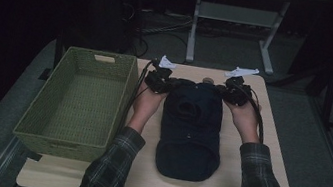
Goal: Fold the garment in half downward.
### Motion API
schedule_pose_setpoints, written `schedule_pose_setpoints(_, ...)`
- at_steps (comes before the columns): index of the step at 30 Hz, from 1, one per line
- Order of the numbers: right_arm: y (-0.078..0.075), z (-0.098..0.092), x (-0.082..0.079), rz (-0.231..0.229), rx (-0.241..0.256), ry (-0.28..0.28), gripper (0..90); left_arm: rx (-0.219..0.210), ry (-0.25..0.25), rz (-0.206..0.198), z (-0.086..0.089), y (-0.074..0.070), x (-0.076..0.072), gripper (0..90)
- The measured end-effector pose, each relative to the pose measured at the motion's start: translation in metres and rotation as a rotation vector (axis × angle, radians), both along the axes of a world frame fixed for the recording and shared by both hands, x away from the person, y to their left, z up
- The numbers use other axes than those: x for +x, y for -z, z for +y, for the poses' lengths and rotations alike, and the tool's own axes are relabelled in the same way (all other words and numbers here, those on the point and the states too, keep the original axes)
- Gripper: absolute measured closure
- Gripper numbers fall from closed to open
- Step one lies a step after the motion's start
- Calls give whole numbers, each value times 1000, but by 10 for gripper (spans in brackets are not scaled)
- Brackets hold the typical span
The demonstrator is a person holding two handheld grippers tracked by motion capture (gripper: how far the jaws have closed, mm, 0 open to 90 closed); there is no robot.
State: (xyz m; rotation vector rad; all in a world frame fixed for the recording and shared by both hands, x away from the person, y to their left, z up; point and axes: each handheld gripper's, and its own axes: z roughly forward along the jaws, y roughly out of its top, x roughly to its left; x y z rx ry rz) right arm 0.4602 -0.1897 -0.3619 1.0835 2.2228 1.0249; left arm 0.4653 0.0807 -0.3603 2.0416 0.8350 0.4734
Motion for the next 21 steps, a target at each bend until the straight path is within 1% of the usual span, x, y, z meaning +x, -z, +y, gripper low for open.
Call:
schedule_pose_setpoints(1, -4, 0, -2, -20, 8, 4, 843, 3, 1, -8, 0, -2, -1, 777)
schedule_pose_setpoints(3, -6, 0, -4, -17, 14, 1, 843, 17, 6, -20, -1, -1, -5, 775)
schedule_pose_setpoints(6, 2, 1, -10, -24, 7, -12, 842, 21, 19, -39, -2, 6, -12, 775)
schedule_pose_setpoints(7, 7, 0, -13, -24, 6, -15, 842, 20, 25, -39, -2, 9, -15, 775)
schedule_pose_setpoints(10, 16, -3, -21, -15, 28, -26, 842, 19, 37, -49, 0, 14, -22, 774)
schedule_pose_setpoints(12, 19, -5, -26, -20, 48, -34, 841, 18, 44, -46, 1, 15, -26, 772)
schedule_pose_setpoints(15, 20, -7, -33, -8, 59, -53, 841, 26, 54, -48, 2, 16, -35, 769)
schedule_pose_setpoints(16, 20, -7, -36, -4, 59, -58, 840, 24, 58, -44, 3, 16, -37, 768)
schedule_pose_setpoints(18, 19, -7, -42, -12, 68, -65, 840, 10, 68, -37, 6, 15, -42, 768)
schedule_pose_setpoints(19, 19, -8, -45, -8, 70, -67, 838, 2, 70, -29, 7, 16, -46, 768)
schedule_pose_setpoints(20, 19, -8, -48, -4, 74, -71, 838, 6, 74, -23, 8, 16, -47, 768)
schedule_pose_setpoints(21, 19, -8, -50, 0, 75, -75, 836, -1, 75, -16, 9, 16, -50, 767)
